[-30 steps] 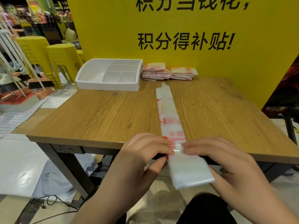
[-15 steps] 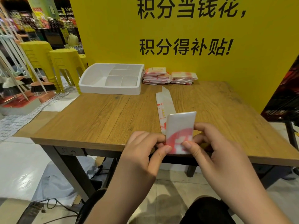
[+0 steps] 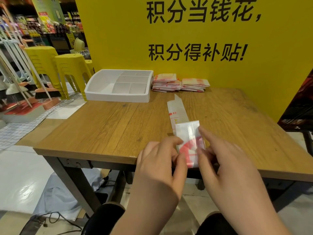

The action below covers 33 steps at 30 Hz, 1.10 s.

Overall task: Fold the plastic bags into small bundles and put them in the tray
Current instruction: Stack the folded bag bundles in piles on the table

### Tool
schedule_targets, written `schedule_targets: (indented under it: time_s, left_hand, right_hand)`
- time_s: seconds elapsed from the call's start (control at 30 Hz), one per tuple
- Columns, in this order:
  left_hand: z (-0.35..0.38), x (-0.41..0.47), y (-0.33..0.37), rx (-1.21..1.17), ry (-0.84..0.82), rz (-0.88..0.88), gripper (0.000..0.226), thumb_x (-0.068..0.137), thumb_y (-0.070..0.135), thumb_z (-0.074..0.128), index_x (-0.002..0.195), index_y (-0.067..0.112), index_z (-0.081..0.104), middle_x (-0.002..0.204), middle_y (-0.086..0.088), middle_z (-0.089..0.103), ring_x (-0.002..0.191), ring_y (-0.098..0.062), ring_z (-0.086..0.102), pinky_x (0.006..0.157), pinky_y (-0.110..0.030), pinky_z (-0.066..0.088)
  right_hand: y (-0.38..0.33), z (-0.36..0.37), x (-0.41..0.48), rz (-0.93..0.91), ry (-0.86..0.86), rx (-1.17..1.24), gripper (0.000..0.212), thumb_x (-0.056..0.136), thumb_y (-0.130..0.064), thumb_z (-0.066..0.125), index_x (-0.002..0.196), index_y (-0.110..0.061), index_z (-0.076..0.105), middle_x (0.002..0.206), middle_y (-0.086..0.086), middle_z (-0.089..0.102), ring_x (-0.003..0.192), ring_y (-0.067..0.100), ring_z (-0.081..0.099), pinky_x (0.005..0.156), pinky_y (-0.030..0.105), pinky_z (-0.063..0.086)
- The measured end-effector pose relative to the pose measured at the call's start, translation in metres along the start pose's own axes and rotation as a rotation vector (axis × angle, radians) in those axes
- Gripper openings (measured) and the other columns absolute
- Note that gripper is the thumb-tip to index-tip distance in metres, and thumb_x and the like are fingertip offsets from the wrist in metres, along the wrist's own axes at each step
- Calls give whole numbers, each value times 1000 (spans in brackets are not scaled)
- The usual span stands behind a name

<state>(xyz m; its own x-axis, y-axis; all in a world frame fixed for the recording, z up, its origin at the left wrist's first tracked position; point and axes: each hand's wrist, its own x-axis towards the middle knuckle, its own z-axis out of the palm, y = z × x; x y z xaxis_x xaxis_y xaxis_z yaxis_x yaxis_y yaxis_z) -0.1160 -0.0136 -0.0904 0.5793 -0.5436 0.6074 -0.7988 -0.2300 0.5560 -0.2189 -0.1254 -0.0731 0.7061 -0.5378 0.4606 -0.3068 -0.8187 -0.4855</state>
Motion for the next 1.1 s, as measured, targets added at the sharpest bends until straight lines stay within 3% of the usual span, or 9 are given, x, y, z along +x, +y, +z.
schedule_targets:
  time_s: [0.17, 0.3, 0.4, 0.5, 0.63, 0.8, 0.93, 1.0, 1.1]
  left_hand:
    - [5, 6, 1, 137, -24, 55, 18, 96, 33, 47, 94, 29, 64, 80, 20, 43, 89, -10, 45, 75, -35, 48]
    - [5, 2, -2, 150, -64, 24, 22, 97, 33, 46, 101, 26, 66, 100, 12, 54, 102, -12, 48, 83, -34, 49]
    - [6, 0, -2, 175, -104, 28, 28, 100, 36, 40, 107, 26, 65, 113, 12, 58, 114, -10, 49, 97, -29, 41]
    - [3, 3, 0, 192, -129, 13, 31, 100, 39, 34, 105, 27, 62, 110, 15, 60, 115, -9, 49, 100, -24, 31]
    - [-2, 8, 3, 166, -172, -34, 31, 97, 48, 30, 100, 31, 57, 105, 19, 57, 112, -6, 47, 99, -25, 33]
    - [-12, 10, -4, 216, -237, -4, 42, 87, 61, 43, 114, 30, 57, 113, 18, 56, 113, -7, 47, 102, -31, 35]
    - [-33, 26, -20, 213, -424, 17, 34, 88, 55, 46, 119, 41, 50, 116, 28, 50, 114, 3, 38, 105, -28, 28]
    - [-44, 35, -27, 168, -517, 38, 29, 94, 50, 48, 121, 43, 49, 120, 30, 49, 118, 6, 35, 101, -23, 28]
    - [-57, 42, -33, 99, -606, 21, 24, 101, 39, 49, 124, 43, 50, 131, 31, 47, 126, 10, 32, 109, -22, 26]
  right_hand:
    - [-8, 4, 8, 45, 37, -249, 41, 93, -36, 46, 125, -18, 65, 82, -7, 58, 78, 13, 41, 57, 27, 31]
    - [-17, -2, 10, 80, -47, -320, 46, 93, -42, 42, 136, -28, 55, 91, -7, 58, 83, 15, 46, 50, 22, 22]
    - [-7, -5, 16, 24, -111, -256, 43, 94, -46, 41, 133, -35, 55, 122, -9, 54, 106, 12, 50, 60, 20, 34]
    - [2, -7, 18, -6, -135, -151, 40, 98, -43, 38, 123, -30, 65, 116, -16, 60, 104, 9, 47, 80, 32, 46]
    - [7, -9, 8, -57, -193, -83, 59, 91, -44, 19, 135, -33, 56, 125, -22, 50, 117, -1, 40, 101, 31, 40]
    - [11, -15, -3, -168, -250, 116, 53, 89, -40, 26, 133, -41, 57, 123, -33, 48, 123, -5, 46, 100, 23, 41]
    - [16, -26, -1, -252, -320, 256, 46, 93, -14, 45, 128, -39, 62, 128, -29, 56, 123, -5, 53, 97, 10, 38]
    - [23, -30, 3, -232, -237, 245, 38, 95, -20, 49, 125, -38, 64, 128, -29, 57, 124, -5, 52, 97, 8, 38]
    - [31, -28, 12, -288, -211, -27, 35, 98, -44, 46, 130, -40, 61, 139, -29, 48, 136, -4, 40, 108, 22, 35]
